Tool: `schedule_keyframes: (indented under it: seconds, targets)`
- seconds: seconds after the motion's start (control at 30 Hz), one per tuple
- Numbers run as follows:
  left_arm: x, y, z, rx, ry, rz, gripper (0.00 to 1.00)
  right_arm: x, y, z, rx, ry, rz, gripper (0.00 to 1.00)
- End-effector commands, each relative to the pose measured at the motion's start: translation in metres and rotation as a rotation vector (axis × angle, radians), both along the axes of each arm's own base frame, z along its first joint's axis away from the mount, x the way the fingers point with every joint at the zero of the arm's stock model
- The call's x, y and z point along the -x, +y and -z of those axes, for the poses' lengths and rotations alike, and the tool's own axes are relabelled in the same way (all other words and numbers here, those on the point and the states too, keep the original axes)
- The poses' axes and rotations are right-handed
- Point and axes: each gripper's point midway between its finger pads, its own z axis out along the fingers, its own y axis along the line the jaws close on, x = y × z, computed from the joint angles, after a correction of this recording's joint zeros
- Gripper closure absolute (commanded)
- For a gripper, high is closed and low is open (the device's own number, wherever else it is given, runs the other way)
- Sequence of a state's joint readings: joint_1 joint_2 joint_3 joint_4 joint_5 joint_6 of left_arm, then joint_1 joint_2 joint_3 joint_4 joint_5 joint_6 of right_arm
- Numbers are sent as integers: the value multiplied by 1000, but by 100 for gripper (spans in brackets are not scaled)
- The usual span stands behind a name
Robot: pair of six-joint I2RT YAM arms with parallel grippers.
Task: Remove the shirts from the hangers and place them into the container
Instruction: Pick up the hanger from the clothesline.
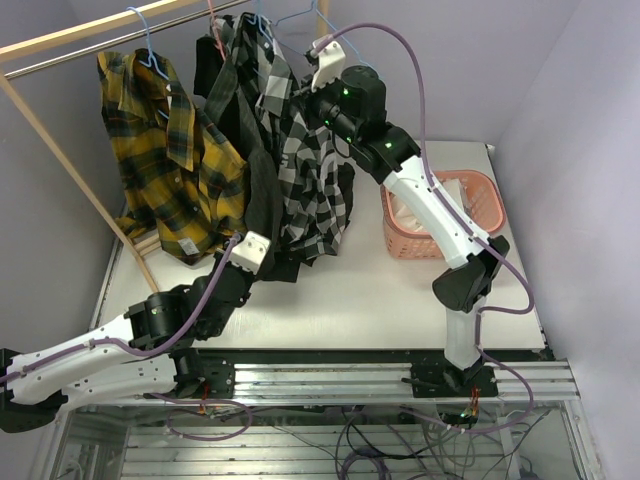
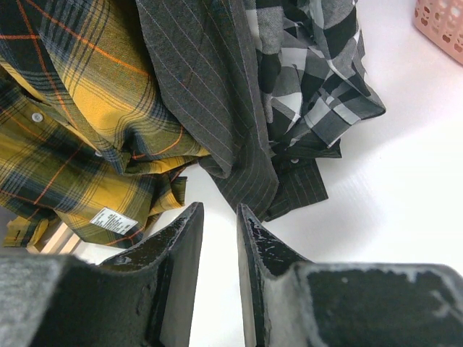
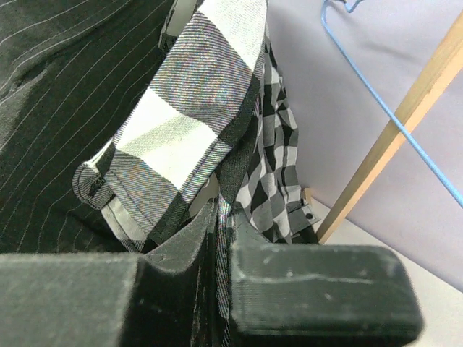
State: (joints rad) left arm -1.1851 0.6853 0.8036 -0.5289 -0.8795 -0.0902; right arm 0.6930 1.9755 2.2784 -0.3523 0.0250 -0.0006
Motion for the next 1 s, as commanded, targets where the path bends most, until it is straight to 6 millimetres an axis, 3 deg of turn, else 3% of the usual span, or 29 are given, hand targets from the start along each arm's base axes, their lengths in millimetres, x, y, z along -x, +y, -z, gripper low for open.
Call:
schedule_keyframes:
  seconds: [0.0,0.23,0.33,0.53,0.7,0.97]
  targets:
    - [-1,6,-11,41,-13,-32,63,-5,-24,-56,-131,-136,68,100]
    - [3,0,-30,144,-39,25,59,-4,-60,-103,-235,-239,64,100]
    - [4,-1,-41,217,-55,27,41,0,-67,-118,-218,-281,55,100]
    - [7,-10,-69,309,-60,59,18,8,-75,-135,-196,-323,18,100]
    - [10,-18,-94,365,-65,106,17,12,-77,-144,-197,-336,-1,100]
    - [10,-14,-125,425,-112,107,20,35,-96,-166,-204,-369,13,100]
